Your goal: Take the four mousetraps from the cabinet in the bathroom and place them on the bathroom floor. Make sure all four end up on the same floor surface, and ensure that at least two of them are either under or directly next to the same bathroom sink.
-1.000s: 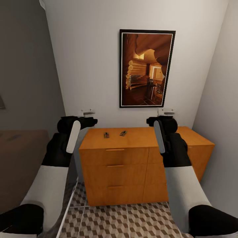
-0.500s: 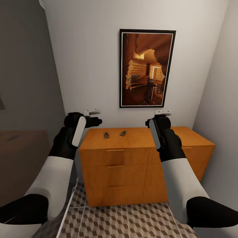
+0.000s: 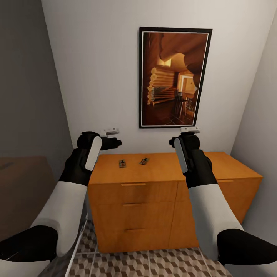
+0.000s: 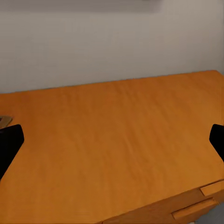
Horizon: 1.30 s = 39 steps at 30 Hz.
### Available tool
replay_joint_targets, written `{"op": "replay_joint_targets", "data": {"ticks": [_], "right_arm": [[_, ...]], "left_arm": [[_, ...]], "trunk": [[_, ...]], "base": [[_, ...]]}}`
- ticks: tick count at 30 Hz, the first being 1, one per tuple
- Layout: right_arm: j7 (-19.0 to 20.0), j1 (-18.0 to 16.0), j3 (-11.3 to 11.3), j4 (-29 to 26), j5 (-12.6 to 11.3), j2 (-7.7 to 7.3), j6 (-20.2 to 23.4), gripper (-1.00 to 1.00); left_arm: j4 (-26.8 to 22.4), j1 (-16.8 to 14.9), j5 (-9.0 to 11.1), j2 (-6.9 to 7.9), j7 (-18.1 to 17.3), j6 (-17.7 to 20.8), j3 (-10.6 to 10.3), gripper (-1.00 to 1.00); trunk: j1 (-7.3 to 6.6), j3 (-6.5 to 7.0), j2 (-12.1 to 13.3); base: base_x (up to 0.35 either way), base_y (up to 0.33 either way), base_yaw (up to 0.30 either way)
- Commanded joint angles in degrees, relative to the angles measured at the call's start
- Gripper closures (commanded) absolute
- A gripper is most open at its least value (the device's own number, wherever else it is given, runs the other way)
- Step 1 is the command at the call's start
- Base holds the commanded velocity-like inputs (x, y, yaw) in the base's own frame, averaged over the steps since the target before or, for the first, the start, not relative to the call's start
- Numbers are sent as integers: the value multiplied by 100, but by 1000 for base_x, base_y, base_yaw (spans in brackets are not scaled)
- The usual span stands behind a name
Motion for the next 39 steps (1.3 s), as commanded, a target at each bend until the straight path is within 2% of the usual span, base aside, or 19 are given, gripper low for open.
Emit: {"op": "replay_joint_targets", "data": {"ticks": [1,8,20,32,39], "right_arm": [[-19,-5,4,-5,-7,0,29,-100],[-14,-6,-13,-13,-11,0,29,-100],[7,-6,-34,76,-38,0,29,-100],[28,-6,-57,834,-102,0,29,-100],[28,-6,-55,988,-193,0,29,-100]], "left_arm": [[10,-5,65,-2,59,16,-4,-100],[223,-5,90,-12,59,16,-4,-100],[874,-5,104,-50,66,16,3,-100],[979,-6,105,-100,67,16,8,-100],[969,-5,105,-106,68,16,5,-100]], "trunk": [[3,-7,-4],[3,-7,-4],[3,-7,-4],[3,-7,-4],[3,-7,-4]], "base": [[198,0,0],[90,0,0],[12,0,0],[0,0,0],[0,0,0]]}}
